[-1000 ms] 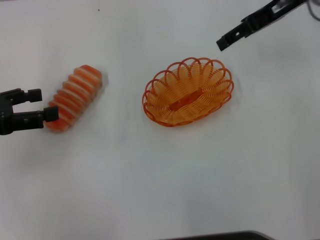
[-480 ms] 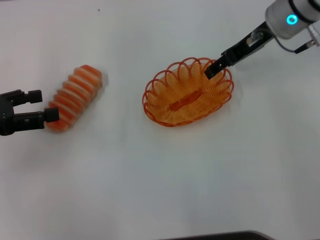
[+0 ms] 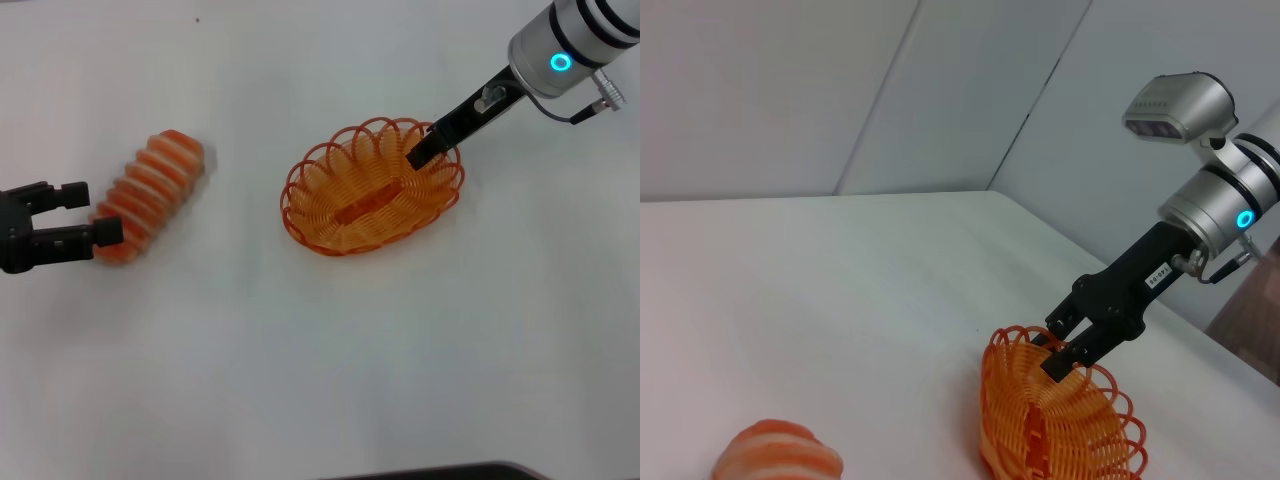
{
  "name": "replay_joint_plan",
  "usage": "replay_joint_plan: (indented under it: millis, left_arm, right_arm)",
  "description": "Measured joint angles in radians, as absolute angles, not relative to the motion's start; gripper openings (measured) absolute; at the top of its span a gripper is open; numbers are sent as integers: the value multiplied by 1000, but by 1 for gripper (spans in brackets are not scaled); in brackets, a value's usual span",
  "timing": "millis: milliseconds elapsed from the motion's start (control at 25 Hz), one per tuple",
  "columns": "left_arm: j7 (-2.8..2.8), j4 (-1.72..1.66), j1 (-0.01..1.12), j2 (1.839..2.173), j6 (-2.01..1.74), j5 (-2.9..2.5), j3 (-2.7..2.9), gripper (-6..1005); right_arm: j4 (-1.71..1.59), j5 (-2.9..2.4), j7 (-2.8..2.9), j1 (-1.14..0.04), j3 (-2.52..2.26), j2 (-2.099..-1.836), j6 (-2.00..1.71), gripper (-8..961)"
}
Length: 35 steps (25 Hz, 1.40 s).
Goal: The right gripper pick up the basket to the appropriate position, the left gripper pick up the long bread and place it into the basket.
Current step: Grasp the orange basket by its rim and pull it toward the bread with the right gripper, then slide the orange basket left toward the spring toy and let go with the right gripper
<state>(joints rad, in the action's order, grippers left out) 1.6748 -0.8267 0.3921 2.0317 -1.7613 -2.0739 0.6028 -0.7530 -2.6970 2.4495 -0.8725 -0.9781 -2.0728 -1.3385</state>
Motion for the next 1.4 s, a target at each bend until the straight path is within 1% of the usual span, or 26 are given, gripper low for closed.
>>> replay_joint_plan:
  millis: [80,280,520,720,920,1040,1160,1400]
  left_arm:
    - [1677,-827,391,2032,-1761,-2074,603,937]
    - [1678,-828,391,2035,-1760,-2074,603,937]
    - [1680,-831,391,2036,-1759,-2074,603,937]
    - [1680,-831,390,2035,-1759,-2074,603,937]
    - [1680,-832,387,2033,-1759,-2074,600,936]
    - [1678,-830,390,2031,-1753,-2074,602,936]
    - [1679,-833,395,2029,-1749,-2074,603,936]
    - [1681,-834,406,2026,-1748,-2074,603,936]
  right_arm:
    - [-753,-2696,2450,-870,-978,-2073,-1338,525]
    - [-757,-2696,2450,-868,-974,-2072,-1340,282]
    - [-763,-2677,2443,-867,-960,-2065,-1358,167]
    - [-765,-2606,2391,-855,-872,-2046,-1412,72]
    - [-757,-2424,2328,-800,-770,-2015,-1474,58]
    - [-733,-2319,2321,-760,-754,-2002,-1480,59]
    - [-694,-2268,2330,-731,-744,-1998,-1463,61]
    - [-606,-2265,2351,-685,-720,-1999,-1352,53]
